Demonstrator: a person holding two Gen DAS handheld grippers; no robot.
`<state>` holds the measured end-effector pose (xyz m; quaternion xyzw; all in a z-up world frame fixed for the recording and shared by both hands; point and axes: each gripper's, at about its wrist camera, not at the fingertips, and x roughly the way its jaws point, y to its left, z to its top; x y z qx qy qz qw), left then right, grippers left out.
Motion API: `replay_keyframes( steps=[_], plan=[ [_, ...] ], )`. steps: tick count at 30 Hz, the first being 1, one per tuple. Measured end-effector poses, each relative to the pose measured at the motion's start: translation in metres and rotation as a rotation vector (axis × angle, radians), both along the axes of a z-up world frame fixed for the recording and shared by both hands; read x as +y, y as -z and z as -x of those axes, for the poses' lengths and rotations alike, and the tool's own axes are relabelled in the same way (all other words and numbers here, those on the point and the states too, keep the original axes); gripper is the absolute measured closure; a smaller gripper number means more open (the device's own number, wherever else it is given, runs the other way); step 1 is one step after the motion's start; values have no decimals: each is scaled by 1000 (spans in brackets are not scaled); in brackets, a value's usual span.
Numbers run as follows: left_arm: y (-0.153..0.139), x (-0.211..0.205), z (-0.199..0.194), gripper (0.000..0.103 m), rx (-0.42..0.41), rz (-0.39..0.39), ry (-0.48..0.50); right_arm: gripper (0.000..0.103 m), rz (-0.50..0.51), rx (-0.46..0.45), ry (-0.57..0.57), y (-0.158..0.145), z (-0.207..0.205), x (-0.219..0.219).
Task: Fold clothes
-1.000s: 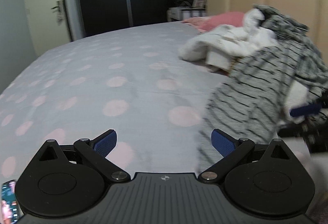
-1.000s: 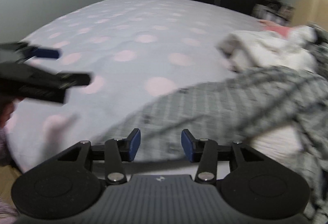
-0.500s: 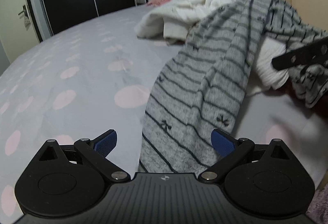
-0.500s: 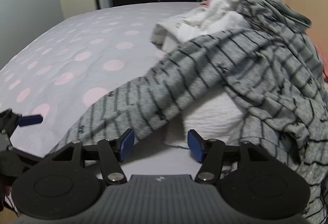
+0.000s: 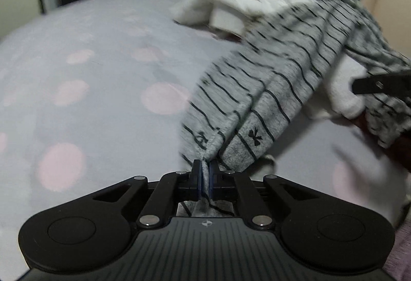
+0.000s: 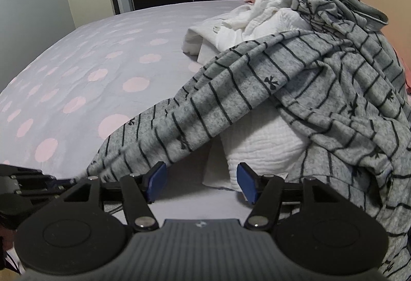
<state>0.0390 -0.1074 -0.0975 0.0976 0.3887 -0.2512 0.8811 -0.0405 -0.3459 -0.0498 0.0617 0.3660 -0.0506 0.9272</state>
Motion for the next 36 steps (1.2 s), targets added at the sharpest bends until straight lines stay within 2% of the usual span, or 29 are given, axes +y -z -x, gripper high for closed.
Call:
replay_keyframes(
  steps=[6, 12, 18, 22, 27, 30, 36],
  plan=[
    [-33, 42, -7, 100, -114, -32, -136, 39, 56, -20, -4, -8, 3, 6],
    [-52, 112, -18, 100, -141, -29, -326, 36, 132, -54, -12, -21, 6, 15],
    [-67, 168, -17, 100, -194, -57, -465, 34, 171, -62, -55, -30, 8, 28],
    [-75, 201, -16, 100, -216, -70, -566, 33, 189, -46, -102, -31, 11, 40],
    [-81, 225, -13, 100, -264, -125, -674, 29, 256, -17, -146, -26, 13, 50],
    [-82, 229, -12, 100, -268, -125, -691, 27, 287, 8, -140, -23, 13, 48],
    [-75, 198, -9, 100, -275, -125, -564, 26, 310, 23, -64, -22, 8, 33]
  ],
)
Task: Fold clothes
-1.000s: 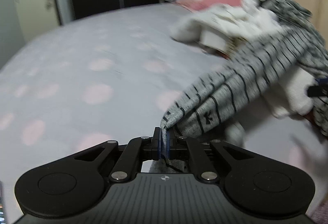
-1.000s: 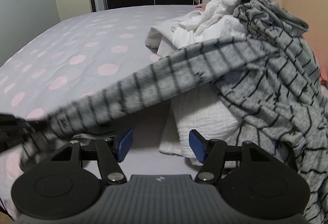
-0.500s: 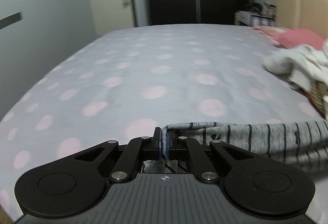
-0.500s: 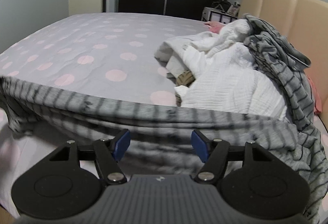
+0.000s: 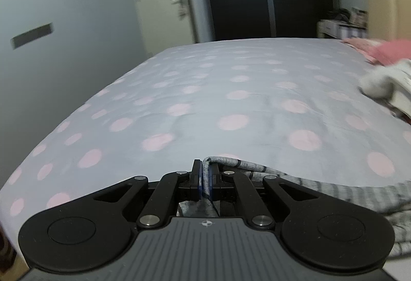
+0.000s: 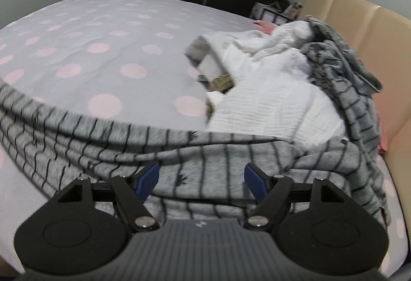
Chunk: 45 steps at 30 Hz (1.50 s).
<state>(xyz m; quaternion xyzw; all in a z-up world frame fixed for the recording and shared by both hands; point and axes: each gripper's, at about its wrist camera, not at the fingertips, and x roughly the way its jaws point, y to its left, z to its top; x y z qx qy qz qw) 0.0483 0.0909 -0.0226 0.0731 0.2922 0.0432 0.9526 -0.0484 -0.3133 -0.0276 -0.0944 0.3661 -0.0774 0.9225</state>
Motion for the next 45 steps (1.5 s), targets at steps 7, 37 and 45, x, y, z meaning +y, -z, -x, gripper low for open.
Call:
replay_keyframes(
  steps=[7, 37, 45],
  plan=[
    [9, -39, 6, 100, 10, 7, 143, 24, 56, 68, 79, 19, -14, -8],
    [6, -40, 16, 100, -13, 40, 148, 96, -237, 47, -327, -15, -40, 113],
    [-8, -29, 16, 100, -54, 41, 114, 97, -309, -3, -559, -40, -44, 178]
  ],
)
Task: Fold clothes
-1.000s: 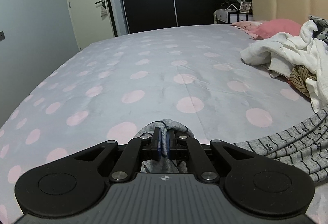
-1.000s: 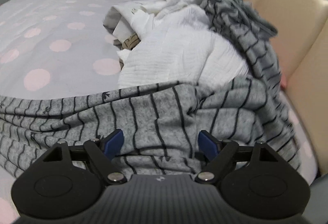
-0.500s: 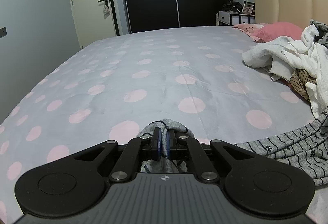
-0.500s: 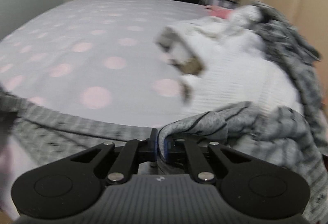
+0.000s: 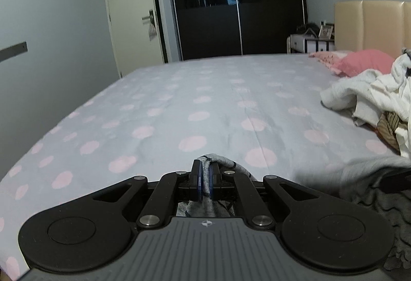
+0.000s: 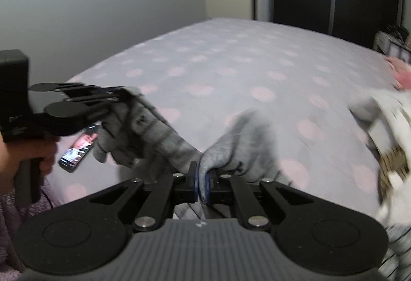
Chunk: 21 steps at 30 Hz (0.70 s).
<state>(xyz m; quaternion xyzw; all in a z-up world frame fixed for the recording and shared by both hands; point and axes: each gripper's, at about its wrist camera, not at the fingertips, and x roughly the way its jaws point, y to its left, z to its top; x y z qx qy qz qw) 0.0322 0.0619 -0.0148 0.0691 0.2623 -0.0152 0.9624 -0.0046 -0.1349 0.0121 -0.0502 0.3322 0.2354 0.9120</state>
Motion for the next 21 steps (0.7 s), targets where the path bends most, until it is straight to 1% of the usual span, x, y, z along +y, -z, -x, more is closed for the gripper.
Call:
replay_keyframes(
  steps=[3, 6, 8, 9, 11, 13, 16, 18, 21],
  plan=[
    [9, -1, -6, 99, 54, 3, 16, 96, 41, 35, -4, 10, -11, 13],
    [9, -4, -5, 96, 63, 6, 38, 87, 45, 60, 3, 15, -19, 13],
    [8, -5, -4, 88, 61, 15, 53, 53, 35, 46, 14, 13, -17, 7],
    [7, -6, -3, 86, 61, 21, 63, 51, 32, 37, 20, 12, -16, 4],
    [6, -9, -1, 78, 58, 31, 80, 51, 36, 26, 32, 10, -13, -4],
    [2, -15, 2, 74, 47, 35, 103, 50, 28, 23, 63, 8, -11, -17],
    [-3, -24, 6, 59, 34, 37, 136, 49, 21, 21, 124, 6, -9, -38],
    [-6, -30, 8, 59, 33, 47, 165, 49, 29, 18, 170, 5, -7, -52],
    [-7, -43, 10, 56, 55, 66, 226, 49, 53, 13, 233, 5, -4, -72]
  ],
)
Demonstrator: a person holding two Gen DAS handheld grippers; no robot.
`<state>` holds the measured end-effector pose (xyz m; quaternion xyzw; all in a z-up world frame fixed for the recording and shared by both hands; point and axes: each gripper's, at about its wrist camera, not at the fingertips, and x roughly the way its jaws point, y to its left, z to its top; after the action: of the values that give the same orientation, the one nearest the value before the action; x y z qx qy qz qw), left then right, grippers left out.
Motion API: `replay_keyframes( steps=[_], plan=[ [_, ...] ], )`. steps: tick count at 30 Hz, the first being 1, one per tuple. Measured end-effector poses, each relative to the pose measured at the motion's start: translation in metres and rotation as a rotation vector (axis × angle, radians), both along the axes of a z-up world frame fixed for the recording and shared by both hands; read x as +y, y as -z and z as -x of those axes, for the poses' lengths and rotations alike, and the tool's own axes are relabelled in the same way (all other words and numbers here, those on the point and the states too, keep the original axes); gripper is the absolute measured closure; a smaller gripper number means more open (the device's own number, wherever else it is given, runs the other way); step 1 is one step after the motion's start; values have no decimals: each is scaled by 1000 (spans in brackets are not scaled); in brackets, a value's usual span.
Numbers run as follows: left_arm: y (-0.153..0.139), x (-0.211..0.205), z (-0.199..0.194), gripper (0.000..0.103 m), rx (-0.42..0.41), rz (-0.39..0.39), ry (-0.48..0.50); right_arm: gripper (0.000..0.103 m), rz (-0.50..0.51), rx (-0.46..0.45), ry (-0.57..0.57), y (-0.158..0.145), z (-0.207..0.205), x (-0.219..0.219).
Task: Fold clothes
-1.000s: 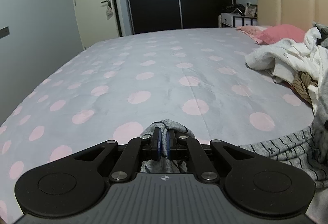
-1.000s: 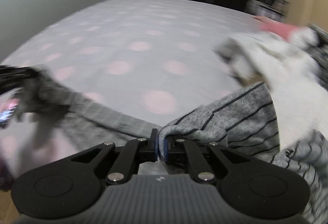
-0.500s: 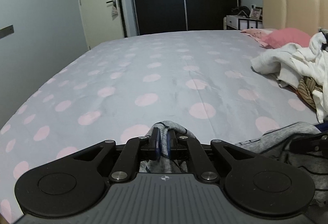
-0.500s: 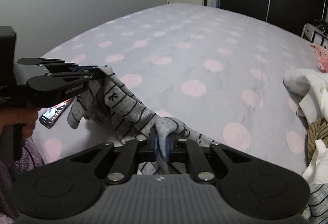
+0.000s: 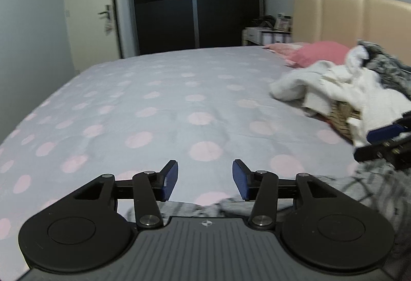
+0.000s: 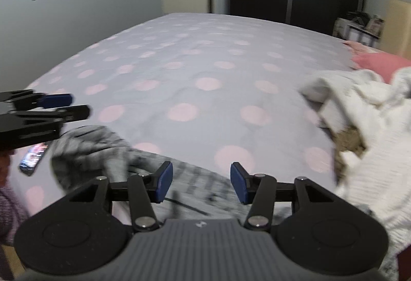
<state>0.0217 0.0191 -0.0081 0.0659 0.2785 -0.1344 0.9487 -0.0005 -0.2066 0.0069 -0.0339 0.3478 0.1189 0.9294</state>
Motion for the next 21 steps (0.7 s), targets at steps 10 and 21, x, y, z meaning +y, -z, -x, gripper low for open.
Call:
replay_keyframes(
  steps=[10, 21],
  plan=[
    [8, -46, 7, 40, 83, 62, 177, 35, 69, 24, 270, 8, 11, -96],
    [37, -82, 6, 43, 213, -29, 287, 35, 92, 103, 425, 52, 12, -171]
  ],
)
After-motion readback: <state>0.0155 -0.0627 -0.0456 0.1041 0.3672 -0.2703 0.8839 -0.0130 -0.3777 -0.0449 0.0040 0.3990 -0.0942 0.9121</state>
